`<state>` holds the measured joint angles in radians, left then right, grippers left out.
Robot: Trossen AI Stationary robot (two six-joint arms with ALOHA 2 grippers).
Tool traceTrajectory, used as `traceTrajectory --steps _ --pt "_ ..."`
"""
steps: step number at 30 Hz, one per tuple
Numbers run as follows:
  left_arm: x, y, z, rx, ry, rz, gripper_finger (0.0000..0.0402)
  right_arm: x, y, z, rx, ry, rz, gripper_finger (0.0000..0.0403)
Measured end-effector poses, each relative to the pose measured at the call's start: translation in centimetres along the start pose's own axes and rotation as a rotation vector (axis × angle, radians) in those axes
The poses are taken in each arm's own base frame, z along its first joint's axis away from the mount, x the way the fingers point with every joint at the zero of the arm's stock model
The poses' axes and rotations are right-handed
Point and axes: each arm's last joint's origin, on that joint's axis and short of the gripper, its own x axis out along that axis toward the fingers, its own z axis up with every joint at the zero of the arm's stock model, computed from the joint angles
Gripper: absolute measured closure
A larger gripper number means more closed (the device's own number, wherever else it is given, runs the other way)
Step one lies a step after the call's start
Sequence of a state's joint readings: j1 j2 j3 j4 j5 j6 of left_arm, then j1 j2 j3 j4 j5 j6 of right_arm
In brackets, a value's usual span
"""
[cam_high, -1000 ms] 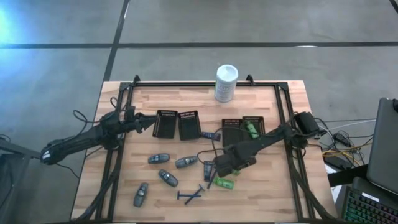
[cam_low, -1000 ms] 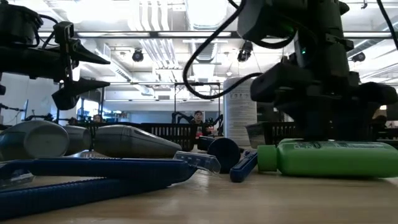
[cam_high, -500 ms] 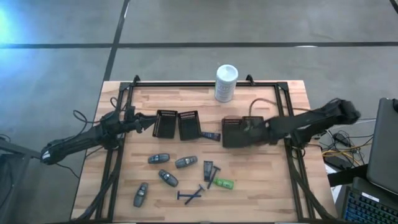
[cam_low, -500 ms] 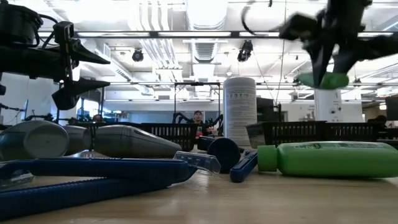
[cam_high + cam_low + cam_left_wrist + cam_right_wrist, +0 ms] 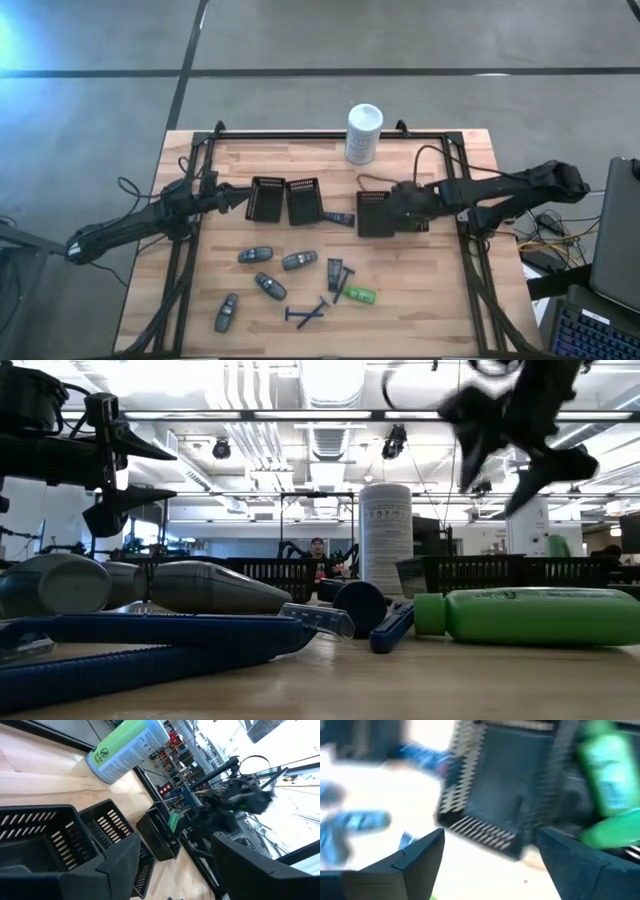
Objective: Pick & Place Travel size toiletries
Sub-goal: Put the gray deodorant into the left black bin
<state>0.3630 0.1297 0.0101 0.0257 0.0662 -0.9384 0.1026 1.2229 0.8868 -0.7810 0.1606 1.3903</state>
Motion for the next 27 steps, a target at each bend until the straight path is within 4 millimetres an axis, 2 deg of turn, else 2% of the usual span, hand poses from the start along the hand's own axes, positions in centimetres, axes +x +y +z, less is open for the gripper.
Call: traceTrajectory --steps 3,6,10,14,18,21,24,27 --pt "0.0 0.0 0.0 0.029 0.001 0.002 0.0152 0.2 2.4 -2.5 -0.242 0.082 0.045 0.0075" --pt "0.0 0.0 0.0 0.055 0.002 0.003 0.0152 1.3 4.2 -6.0 -0.479 0.205 0.036 0.0074" --pt "0.0 0.0 0.0 0.07 0.003 0.004 0.0152 3.1 6.7 -10.1 -0.699 0.32 0.026 0.0082" --pt "0.0 0.0 0.0 0.08 0.005 0.004 0.0152 4.8 9.0 -13.2 -0.894 0.384 0.008 0.0088" --pt "0.0 -0.2 -0.1 0.143 0.064 -0.026 0.0153 6.4 10.6 -15.1 -1.017 0.405 -0.044 0.0089" --pt "-0.4 -0.8 -0.4 0.133 0.278 -0.083 0.0158 7.6 11.1 -15.6 -1.021 0.409 -0.098 0.0082" --pt "-1.5 -1.3 -0.7 0.089 0.506 0.029 0.0161 8.0 11.4 -15.9 -0.991 0.406 -0.12 0.0071" --pt "-2.6 -2.8 0.2 0.174 0.602 0.15 0.0161 7.9 11.4 -16.3 -0.964 0.402 -0.124 0.0059"
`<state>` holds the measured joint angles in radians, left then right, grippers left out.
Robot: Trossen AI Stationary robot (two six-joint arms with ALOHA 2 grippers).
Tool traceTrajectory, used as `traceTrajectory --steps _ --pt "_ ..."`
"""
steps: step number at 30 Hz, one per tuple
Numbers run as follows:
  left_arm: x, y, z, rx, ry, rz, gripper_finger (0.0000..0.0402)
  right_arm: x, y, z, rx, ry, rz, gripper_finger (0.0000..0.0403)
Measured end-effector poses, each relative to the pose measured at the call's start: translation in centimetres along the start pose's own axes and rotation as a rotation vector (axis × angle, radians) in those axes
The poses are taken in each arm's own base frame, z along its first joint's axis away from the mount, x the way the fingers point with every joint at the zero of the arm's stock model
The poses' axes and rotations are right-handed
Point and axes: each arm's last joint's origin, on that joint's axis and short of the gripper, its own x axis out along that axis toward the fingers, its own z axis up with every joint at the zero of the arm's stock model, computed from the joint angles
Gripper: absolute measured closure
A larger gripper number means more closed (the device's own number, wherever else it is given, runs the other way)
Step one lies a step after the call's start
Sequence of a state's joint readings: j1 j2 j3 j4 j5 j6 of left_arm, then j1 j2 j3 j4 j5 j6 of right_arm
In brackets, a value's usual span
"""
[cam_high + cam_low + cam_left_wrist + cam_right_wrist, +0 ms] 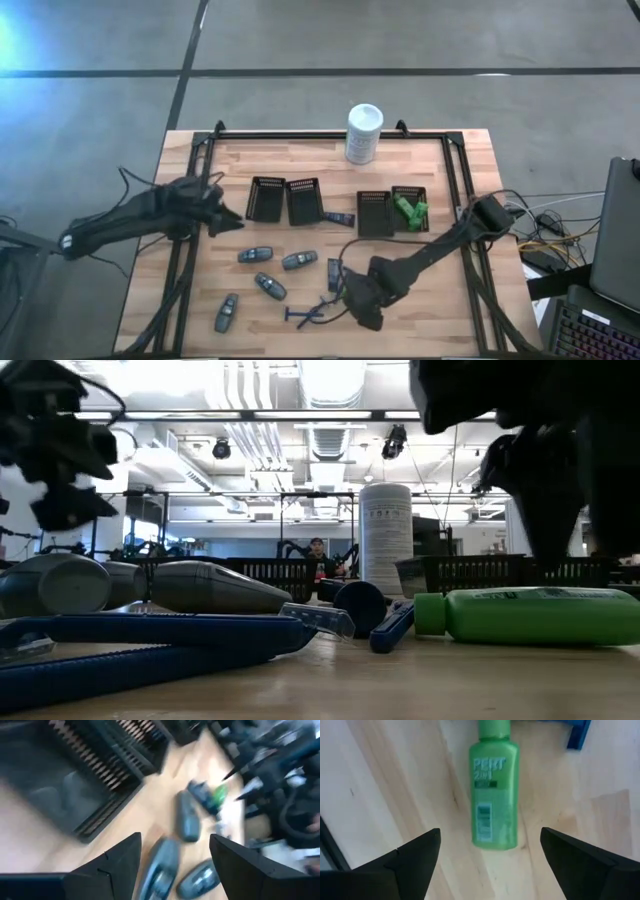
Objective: Pick & Place Travel size toiletries
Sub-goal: Put the gray deodorant into the left black bin
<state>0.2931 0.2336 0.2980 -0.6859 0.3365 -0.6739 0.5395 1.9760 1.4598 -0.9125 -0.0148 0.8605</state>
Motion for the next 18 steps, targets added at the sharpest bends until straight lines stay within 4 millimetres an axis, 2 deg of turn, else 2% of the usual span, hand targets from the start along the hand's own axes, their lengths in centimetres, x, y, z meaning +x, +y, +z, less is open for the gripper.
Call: traceTrajectory --steps 4,7,12,18 --pt "-1.1 -2.4 1.4 0.163 0.035 0.048 0.0161 -0.2 -0.1 -0.5 -0.011 -0.008 -0.034 0.0046" --pt "-0.6 -3.8 1.8 0.294 0.127 0.079 0.0161 -0.3 -0.5 -1.0 -0.06 0.002 -0.089 0.004" --pt "2.6 -6.1 0.0 0.458 0.333 0.083 0.0161 -0.7 -1.1 -2.5 -0.07 0.006 -0.144 0.0039" --pt "5.8 -8.9 -2.8 0.649 0.251 0.257 0.0138 -1.1 -2.7 -4.7 -0.008 0.003 -0.166 0.0039"
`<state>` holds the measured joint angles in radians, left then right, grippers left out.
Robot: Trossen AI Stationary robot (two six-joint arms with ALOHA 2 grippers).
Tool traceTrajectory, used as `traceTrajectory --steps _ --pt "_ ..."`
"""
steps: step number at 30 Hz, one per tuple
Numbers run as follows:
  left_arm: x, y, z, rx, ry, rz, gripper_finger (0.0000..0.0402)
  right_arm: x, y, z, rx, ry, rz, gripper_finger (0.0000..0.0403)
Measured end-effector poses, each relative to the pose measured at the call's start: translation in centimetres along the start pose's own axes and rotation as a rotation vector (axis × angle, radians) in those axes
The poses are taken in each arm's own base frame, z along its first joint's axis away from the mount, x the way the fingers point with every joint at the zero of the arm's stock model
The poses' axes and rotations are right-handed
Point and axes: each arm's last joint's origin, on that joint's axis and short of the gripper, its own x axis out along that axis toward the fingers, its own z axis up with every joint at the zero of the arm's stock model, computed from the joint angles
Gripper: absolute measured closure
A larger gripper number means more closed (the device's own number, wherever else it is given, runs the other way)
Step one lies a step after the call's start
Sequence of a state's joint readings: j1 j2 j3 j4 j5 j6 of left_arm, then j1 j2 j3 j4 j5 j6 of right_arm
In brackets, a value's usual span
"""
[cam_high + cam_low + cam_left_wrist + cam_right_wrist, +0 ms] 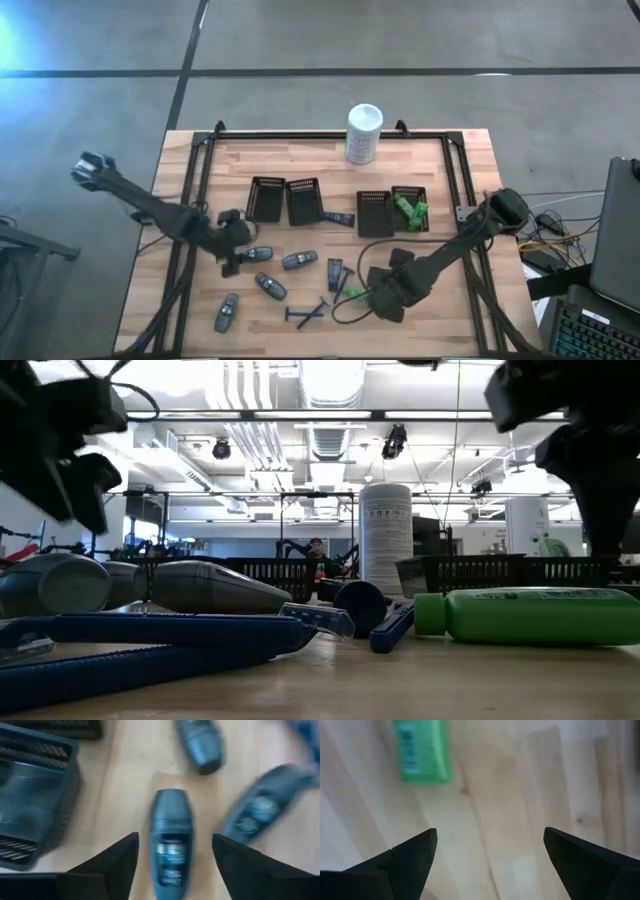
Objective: Pick & Place Travel size toiletries
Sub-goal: Put the gray deodorant into the left black bin
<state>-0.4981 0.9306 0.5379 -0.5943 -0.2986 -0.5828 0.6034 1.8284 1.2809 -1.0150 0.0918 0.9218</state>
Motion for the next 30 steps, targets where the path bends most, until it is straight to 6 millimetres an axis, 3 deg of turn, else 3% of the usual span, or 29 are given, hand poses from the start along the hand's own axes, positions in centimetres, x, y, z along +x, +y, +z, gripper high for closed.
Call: traceTrajectory --steps 6,9,12,15,18,22,26,30 --pt "2.5 -1.9 0.4 0.037 0.101 0.089 0.0091 0.2 -1.6 -1.1 -0.068 -0.04 -0.021 0.0043" --pt "3.9 -2.8 0.9 0.042 0.114 0.054 0.0072 0.4 -2.2 -1.6 -0.088 -0.049 -0.01 0.0048" --pt "5.6 -2.7 0.1 0.066 0.192 0.094 0.0065 0.7 -2.6 -2.0 -0.085 -0.055 -0.001 0.0053" --pt "6.8 -2.6 -0.1 0.047 0.241 0.092 0.0074 0.9 -2.7 -2.0 -0.081 -0.065 0.012 0.006" --pt "7.4 -2.6 0.1 0.023 0.274 0.062 0.0115 1.0 -2.8 -2.1 -0.079 -0.063 0.01 0.0067" --pt "7.1 -2.5 0.7 -0.001 0.267 0.049 0.0195 1.2 -3.1 -2.4 -0.061 -0.059 0.007 0.0077" --pt "5.6 -2.2 2.0 -0.118 0.248 0.079 0.0194 1.3 -3.5 -2.7 -0.033 -0.063 0.013 0.0088" --pt "1.8 -0.6 5.7 -0.309 0.064 0.231 0.0194 1.5 -3.7 -2.8 -0.012 -0.06 0.007 0.0098"
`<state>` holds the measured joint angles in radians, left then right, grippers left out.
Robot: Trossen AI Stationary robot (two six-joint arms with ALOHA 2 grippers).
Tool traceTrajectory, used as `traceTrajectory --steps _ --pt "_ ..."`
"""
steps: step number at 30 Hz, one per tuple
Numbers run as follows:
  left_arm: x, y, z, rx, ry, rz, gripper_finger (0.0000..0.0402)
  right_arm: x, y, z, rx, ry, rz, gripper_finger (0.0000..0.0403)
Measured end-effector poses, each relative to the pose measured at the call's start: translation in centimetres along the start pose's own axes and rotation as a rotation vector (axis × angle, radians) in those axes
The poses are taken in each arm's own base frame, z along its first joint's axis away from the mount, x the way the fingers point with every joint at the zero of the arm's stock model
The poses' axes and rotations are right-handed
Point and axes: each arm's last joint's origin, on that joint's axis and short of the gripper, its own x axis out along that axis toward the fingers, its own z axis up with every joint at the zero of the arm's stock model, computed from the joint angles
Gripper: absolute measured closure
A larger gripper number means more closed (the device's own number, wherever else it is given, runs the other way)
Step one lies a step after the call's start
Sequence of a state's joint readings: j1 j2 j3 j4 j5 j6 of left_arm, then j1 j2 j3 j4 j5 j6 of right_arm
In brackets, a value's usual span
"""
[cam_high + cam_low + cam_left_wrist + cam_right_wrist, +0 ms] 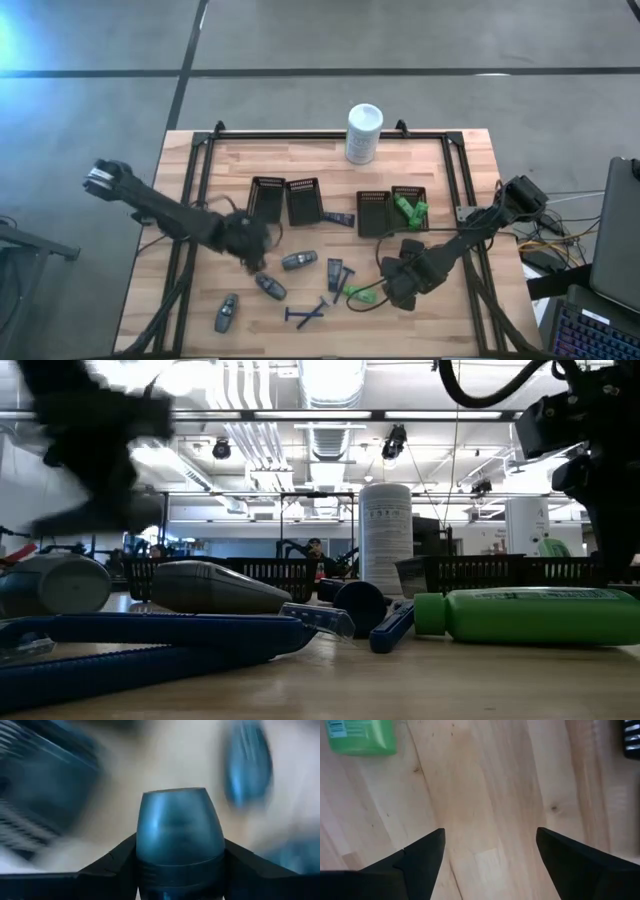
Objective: Pick & Place Travel size toiletries
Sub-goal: Put the gray deodorant into the left black bin
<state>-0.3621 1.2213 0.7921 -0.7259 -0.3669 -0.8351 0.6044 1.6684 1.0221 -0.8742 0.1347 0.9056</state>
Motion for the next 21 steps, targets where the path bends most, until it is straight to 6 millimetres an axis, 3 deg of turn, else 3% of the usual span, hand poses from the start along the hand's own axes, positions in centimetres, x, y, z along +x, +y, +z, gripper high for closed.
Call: traceTrajectory --steps 4,9,11,16,18,21 --pt "-0.8 4.1 3.3 -0.303 -0.15 0.15 0.0194 0.4 0.0 0.0 0.003 -0.023 -0.002 0.0107" --pt "1.8 9.1 5.5 -0.582 -0.211 0.151 0.0189 0.4 -0.1 0.1 0.01 -0.05 -0.015 0.0114" --pt "2.9 10.3 5.9 -0.63 -0.221 0.086 0.0149 0.4 0.0 0.1 0.03 -0.057 -0.009 0.0117" --pt "3.6 11.1 5.7 -0.649 -0.172 0.016 0.0028 0.4 0.0 0.1 0.089 -0.061 -0.003 0.0122" --pt "3.2 10.6 5.2 -0.621 -0.105 0.003 0.0013 0.4 0.0 0.1 0.09 -0.062 -0.004 0.0125" --pt "1.8 8.8 4.5 -0.453 -0.021 -0.078 0.0022 0.5 0.0 0.1 0.079 -0.063 -0.01 0.0129"
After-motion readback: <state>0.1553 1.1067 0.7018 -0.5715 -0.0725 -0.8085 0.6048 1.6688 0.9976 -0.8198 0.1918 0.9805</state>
